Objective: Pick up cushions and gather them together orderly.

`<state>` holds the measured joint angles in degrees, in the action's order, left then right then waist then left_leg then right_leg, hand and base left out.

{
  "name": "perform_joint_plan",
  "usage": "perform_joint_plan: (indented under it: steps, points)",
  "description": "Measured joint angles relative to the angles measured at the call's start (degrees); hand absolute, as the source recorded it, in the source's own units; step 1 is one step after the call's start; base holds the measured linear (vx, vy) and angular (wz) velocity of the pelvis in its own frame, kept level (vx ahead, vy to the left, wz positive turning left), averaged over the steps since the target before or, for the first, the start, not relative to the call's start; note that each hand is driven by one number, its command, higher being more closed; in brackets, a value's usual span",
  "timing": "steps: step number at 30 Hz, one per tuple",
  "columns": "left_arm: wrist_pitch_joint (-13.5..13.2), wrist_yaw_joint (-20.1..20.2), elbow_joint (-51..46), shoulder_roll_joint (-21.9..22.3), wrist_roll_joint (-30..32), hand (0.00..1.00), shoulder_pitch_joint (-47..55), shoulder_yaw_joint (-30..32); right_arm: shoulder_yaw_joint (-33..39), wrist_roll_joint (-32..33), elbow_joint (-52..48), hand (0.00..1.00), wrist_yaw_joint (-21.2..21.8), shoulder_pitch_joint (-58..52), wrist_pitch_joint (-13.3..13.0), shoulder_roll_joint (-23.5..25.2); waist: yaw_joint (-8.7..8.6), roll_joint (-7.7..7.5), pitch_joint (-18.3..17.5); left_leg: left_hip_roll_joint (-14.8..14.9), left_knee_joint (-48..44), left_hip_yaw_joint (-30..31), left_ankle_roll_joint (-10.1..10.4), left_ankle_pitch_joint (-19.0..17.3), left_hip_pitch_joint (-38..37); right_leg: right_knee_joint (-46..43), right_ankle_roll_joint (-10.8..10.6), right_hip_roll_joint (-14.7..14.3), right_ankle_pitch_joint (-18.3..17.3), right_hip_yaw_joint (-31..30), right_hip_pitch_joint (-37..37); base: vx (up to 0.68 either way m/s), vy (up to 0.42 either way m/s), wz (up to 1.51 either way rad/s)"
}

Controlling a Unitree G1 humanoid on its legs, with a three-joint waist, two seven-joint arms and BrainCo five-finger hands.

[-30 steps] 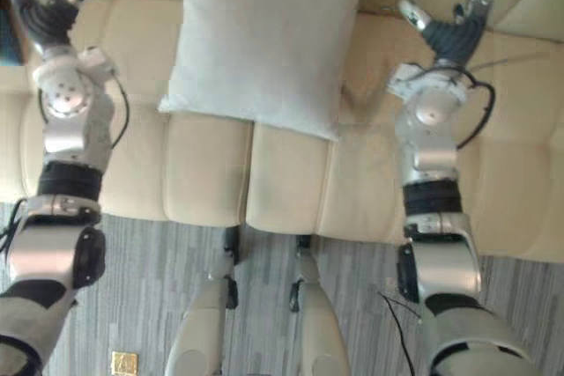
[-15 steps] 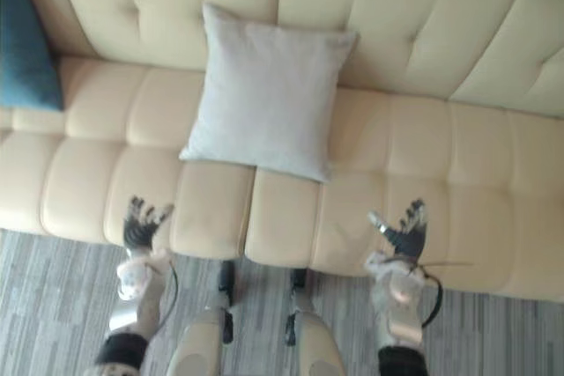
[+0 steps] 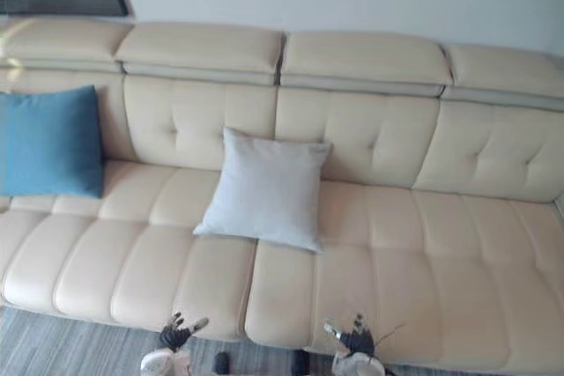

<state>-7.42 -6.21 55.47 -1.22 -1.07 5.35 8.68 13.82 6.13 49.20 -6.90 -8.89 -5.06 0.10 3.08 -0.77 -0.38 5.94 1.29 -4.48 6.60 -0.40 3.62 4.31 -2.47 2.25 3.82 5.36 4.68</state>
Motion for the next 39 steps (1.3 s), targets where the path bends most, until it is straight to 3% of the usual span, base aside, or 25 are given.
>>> perform_joint_plan:
  steps: [1,2,20,26,28,29,30,31,32,33,34,35,36,38,39]
  points:
    - [0.42,0.15,0.57,0.09,0.55,0.00,-0.04,0.47,0.74,0.00,1.03,0.00,0.08,0.02,0.00,-0.05,-0.16,0.03,-0.38,-0.12,0.29,0.35,-0.14,0.13,-0.08,0.01,-0.13,0.11,-0.09,0.34,-0.17,0.03,0.002,0.18]
    - [0.87,0.25,4.98,-1.85,2.61,0.00,1.05,1.49,4.07,0.70,10.47,0.00,0.78,3.99,0.98,-0.63,-2.77,-0.66,-0.10,-3.72,2.65,2.50,-2.29,-0.01,-3.87,-0.92,-1.95,3.11,-1.91,0.73,-2.99,0.02,0.002,0.07]
    - [1.61,0.18,5.34,-1.80,2.09,0.00,0.92,0.46,1.52,-2.70,10.41,0.00,1.35,2.89,2.46,-1.14,-3.02,-0.35,0.81,-3.67,2.76,0.85,-2.47,-0.05,-6.70,-3.51,-2.00,3.61,-3.13,1.11,-4.38,-0.01,0.000,-0.01]
    - [1.62,0.05,5.31,-2.17,2.07,0.00,-0.35,0.01,-1.54,-3.96,8.53,0.00,1.18,4.27,2.86,-1.14,-2.64,-1.14,3.05,-3.37,1.99,-4.25,-2.93,-0.69,-6.63,-7.34,-2.33,3.96,-3.34,-2.56,-1.25,-0.07,0.016,-0.35]
    - [1.62,-0.24,4.61,-3.12,2.04,0.00,-1.47,-0.96,-2.99,-4.05,5.42,0.00,0.96,5.00,3.06,0.09,-2.63,-2.81,4.66,-2.95,-2.08,-8.93,-3.54,-1.65,-4.00,-9.24,-3.74,4.89,-3.40,-2.97,1.79,-0.12,0.010,-0.54]
    - [1.63,-0.26,4.53,-3.15,2.06,0.00,-1.36,-0.96,-3.08,-4.06,5.21,0.00,0.91,5.31,3.03,0.36,-2.60,-2.78,4.69,-2.47,-3.03,-10.29,-3.71,-1.69,-3.20,-9.53,-4.19,5.06,-3.69,-2.29,2.20,-0.12,-0.007,-0.46]
    - [1.78,-0.54,3.48,-3.18,2.06,0.00,-2.02,-0.73,-3.98,-4.08,5.25,0.00,0.69,6.19,3.08,0.92,-2.55,-2.44,5.10,-0.68,-4.79,-12.52,-4.02,-1.90,-1.50,-22.06,-1.75,7.11,-6.84,3.91,6.38,-0.07,-0.017,-0.31]
    - [1.79,-0.71,3.28,-3.12,2.07,0.00,-2.01,-0.71,-4.09,-4.14,5.10,0.00,0.71,6.20,3.10,0.97,-2.60,-2.48,5.11,-0.29,-5.08,-12.52,-4.02,-1.90,-1.47,-25.88,-1.11,7.74,-8.09,5.00,6.73,-0.04,-0.060,-0.23]
    - [1.80,-1.04,3.12,-3.04,2.06,0.00,-2.00,-0.63,-4.34,-4.86,5.09,0.00,0.55,6.18,3.04,0.94,-2.58,-2.82,4.93,0.72,-7.52,-12.65,-4.08,-1.94,-0.55,-36.64,-1.54,10.24,-10.76,6.42,6.03,0.00,-0.115,0.15]
    - [1.79,-1.03,2.33,-3.00,2.01,0.00,-2.18,-0.63,-4.77,-5.29,5.13,0.00,0.45,6.16,2.91,0.94,-2.59,-3.58,4.59,1.00,-9.71,-12.71,-4.09,-1.94,0.33,-43.39,-2.03,12.52,-10.93,6.21,5.00,0.01,-0.159,0.21]
    - [1.77,-1.03,1.87,-2.97,1.96,0.00,-2.26,-0.61,-5.05,-5.56,5.27,0.00,0.45,6.16,2.86,0.94,-2.57,-4.06,4.63,1.02,-10.50,-12.68,-4.08,-1.94,0.72,-45.11,-2.28,13.46,-10.74,5.78,4.16,-0.02,-0.224,0.17]
    - [1.77,-1.03,1.36,-3.42,1.94,0.00,-2.39,-0.18,-5.11,-6.19,5.71,0.00,0.49,6.74,2.89,1.12,-2.29,-5.30,4.97,1.18,-12.31,-13.07,-4.03,-1.90,1.14,-43.70,-4.58,13.18,-12.16,5.13,2.97,-0.06,-0.200,0.01]
    - [1.81,-0.95,1.38,-3.02,1.93,0.00,-2.34,0.40,-5.11,-6.20,5.66,0.00,0.49,7.07,2.85,0.91,-2.00,-4.56,5.36,1.73,-12.95,-13.40,-3.98,-1.87,1.41,-42.63,-4.99,12.31,-12.49,5.36,2.67,-0.12,-0.213,-0.15]
    - [1.78,-1.07,1.29,-0.82,1.43,0.00,-1.83,1.04,-5.20,-6.29,5.69,0.00,0.02,7.92,2.83,-0.80,-0.58,-0.98,4.99,4.39,-12.11,-14.77,-2.80,0.11,1.70,-33.37,-5.19,8.55,-14.79,5.29,-1.67,-0.14,-0.175,-0.28]
    - [1.69,-1.12,1.28,-0.51,1.25,0.00,-1.87,1.03,-5.39,-6.29,5.70,0.00,-0.14,8.14,2.84,-1.49,-0.29,-0.97,4.96,4.56,-12.11,-15.48,-2.50,0.31,2.26,-31.89,-5.00,8.50,-15.95,5.42,-1.80,-0.18,-0.214,-0.29]
